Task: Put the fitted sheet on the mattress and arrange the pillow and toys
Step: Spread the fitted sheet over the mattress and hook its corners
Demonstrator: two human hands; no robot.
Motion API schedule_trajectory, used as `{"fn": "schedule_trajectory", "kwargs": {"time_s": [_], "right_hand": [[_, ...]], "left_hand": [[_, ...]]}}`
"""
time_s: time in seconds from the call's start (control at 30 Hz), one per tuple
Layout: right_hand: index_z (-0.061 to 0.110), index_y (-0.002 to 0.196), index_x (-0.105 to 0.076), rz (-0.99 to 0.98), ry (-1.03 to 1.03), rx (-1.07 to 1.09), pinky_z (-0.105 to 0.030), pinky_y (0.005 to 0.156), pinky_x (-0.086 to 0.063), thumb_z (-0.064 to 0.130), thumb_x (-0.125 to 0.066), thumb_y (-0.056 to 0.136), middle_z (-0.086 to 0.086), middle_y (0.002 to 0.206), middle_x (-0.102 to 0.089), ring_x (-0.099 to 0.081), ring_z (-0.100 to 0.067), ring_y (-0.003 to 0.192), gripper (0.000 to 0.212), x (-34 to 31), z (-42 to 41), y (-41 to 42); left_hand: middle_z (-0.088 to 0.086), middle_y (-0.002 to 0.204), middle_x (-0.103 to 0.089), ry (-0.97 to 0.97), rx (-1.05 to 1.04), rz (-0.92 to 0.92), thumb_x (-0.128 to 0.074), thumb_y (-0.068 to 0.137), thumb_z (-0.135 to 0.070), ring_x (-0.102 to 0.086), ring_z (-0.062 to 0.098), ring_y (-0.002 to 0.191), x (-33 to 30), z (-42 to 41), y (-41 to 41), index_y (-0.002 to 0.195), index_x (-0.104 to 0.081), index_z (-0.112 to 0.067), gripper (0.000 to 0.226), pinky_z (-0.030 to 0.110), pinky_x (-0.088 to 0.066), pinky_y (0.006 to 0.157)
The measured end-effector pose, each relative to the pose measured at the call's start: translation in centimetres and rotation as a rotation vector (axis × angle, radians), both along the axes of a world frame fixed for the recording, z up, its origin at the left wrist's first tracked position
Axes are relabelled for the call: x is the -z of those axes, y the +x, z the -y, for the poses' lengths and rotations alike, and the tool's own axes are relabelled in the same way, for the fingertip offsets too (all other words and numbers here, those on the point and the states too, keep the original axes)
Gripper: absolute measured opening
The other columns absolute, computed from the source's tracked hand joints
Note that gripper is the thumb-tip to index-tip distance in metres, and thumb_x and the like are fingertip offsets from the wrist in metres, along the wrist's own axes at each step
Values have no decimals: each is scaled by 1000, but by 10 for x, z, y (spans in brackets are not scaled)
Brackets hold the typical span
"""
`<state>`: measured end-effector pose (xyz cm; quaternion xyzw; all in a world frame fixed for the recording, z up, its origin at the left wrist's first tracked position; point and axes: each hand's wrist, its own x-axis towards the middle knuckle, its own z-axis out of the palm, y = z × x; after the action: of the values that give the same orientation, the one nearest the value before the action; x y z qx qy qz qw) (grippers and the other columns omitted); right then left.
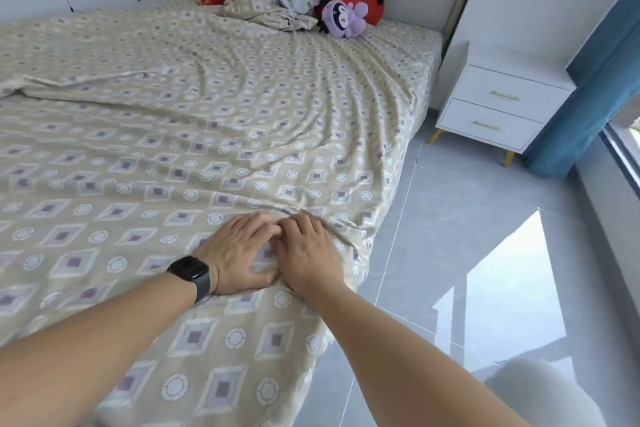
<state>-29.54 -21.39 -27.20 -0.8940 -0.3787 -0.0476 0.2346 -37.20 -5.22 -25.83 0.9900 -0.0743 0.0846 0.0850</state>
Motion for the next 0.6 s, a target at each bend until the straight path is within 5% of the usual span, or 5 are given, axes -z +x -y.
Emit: {"fn": "schedule_trajectory", "kwargs": {"time_s": [0.17, 0.43, 0.6], "right_hand": [[19, 106, -56, 66, -18, 40, -38, 96, -37, 37, -44, 101, 1, 112, -54, -46, -24, 108, 22, 3, 2, 7], [18, 101, -51, 96, 8, 49, -40, 93, -37, 18, -43, 98, -3, 105, -57, -48, -28, 103, 8, 9, 9, 8], [21, 99, -47, 16, -8, -25, -40, 89, -38, 10, -43, 90, -4, 101, -60, -48, -27, 99, 15, 1, 11, 10]], "left_hand": [[-5, 119, -52, 84, -107, 87, -48, 86, -57, -54, 21, 105, 9, -2, -15, 128, -52, -25, 53, 38, -47, 90], [-4, 99, -50, 217, -187, 129, -40, 86, -49, -53, 24, 88, 10, 18, -10, 104, -51, -25, 31, 40, -45, 74], [-22, 115, -37, 117, -50, -190, -39, 95, -67, -37, 3, 109, -14, -4, -29, 117, -43, -43, 32, 27, -37, 96]]}}
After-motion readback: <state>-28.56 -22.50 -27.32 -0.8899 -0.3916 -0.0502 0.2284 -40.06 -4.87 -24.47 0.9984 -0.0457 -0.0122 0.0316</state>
